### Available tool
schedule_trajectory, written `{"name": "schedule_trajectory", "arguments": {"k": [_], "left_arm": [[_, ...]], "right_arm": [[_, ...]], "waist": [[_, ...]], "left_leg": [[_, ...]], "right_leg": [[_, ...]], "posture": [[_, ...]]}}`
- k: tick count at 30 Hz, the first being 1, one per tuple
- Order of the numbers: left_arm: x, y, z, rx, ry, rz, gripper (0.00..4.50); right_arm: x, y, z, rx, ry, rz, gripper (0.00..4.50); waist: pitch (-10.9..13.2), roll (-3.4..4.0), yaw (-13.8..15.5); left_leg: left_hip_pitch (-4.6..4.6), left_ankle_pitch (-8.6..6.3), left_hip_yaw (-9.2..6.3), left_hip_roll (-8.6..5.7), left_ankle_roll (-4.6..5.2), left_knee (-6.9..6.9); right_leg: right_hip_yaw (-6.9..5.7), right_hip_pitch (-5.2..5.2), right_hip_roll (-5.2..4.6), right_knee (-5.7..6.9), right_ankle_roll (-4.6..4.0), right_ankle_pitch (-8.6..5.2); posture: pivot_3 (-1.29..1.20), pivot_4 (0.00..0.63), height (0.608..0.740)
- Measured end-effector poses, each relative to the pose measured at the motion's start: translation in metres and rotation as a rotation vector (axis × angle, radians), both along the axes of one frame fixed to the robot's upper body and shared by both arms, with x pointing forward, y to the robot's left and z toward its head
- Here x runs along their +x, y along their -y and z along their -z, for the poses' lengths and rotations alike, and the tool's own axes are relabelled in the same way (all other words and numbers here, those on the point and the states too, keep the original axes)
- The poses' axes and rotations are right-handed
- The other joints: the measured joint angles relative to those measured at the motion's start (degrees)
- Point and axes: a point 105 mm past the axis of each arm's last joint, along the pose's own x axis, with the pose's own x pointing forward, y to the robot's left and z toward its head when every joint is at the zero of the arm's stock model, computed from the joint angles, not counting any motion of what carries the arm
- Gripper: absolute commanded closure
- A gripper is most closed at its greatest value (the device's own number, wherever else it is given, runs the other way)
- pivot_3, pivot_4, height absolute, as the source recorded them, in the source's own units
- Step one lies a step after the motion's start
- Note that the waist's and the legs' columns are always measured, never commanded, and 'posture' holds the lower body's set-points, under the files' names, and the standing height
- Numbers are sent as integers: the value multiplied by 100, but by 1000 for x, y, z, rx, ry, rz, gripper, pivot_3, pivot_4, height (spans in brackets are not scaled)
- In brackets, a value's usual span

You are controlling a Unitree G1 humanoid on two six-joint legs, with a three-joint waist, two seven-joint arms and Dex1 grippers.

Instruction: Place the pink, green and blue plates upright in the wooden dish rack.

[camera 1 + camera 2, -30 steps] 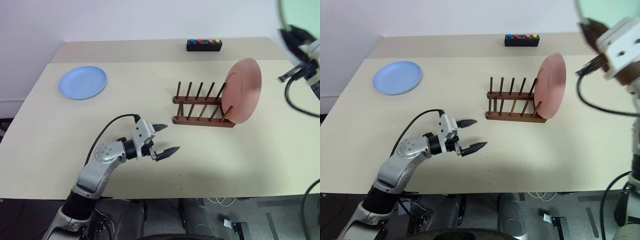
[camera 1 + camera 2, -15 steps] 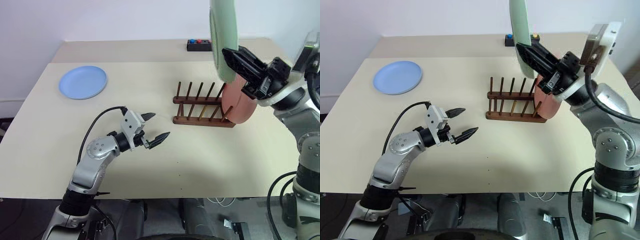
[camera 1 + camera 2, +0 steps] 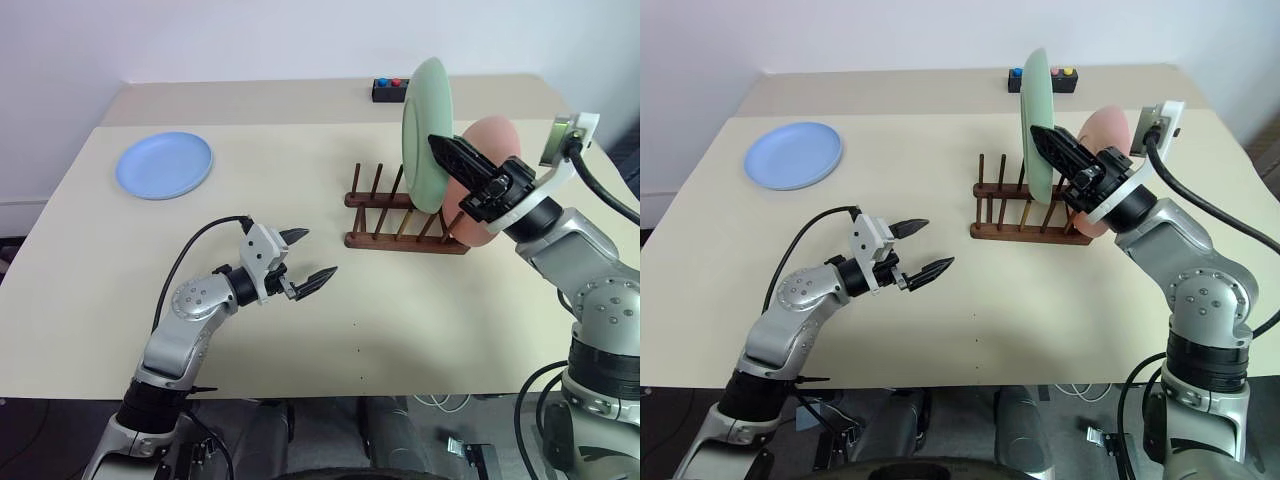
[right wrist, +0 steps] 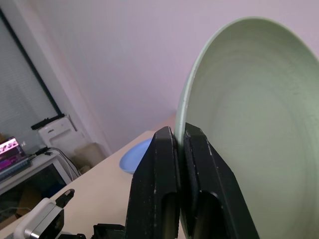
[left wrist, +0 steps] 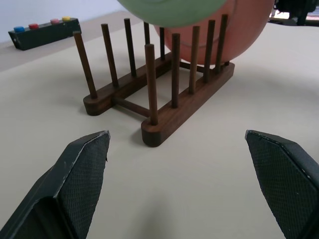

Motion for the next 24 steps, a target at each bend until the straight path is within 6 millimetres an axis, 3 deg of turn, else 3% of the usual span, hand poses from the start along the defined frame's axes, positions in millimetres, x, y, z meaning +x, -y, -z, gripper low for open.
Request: {"name": "schedule_trajectory", "arguments": {"k": [10,14,20,24], "left_arm": [[0,-1,2,8,3,-4,0],[0,-1,2,9,3,-4,0],[-1,-1,3,10,1,-3,0],[-2,-2,6,13,-12,-4,0]], "right_arm": [[7,7,6,98,-78,24,4444],[9,10,7,137,-97,28,3228],[9,9,7,139,-97,26,250],[10,11,7,129,-95,47,74]], "waist": [[0,0,-5],[0,0,-6],[0,0,-8],[0,0,-8]], "left_leg": [[0,0,0,0,0,-1],[0,0,0,0,1,-2],[0,0,0,0,1,-2],[0,0,0,0,1,-2]], "right_leg": [[0,-1,0,0,0,0],[0,-1,0,0,0,0],[0,-2,0,0,0,0],[0,-2,0,0,0,0]], "posture": [[0,150,740],[0,150,740],[0,150,740],[0,150,740]]}}
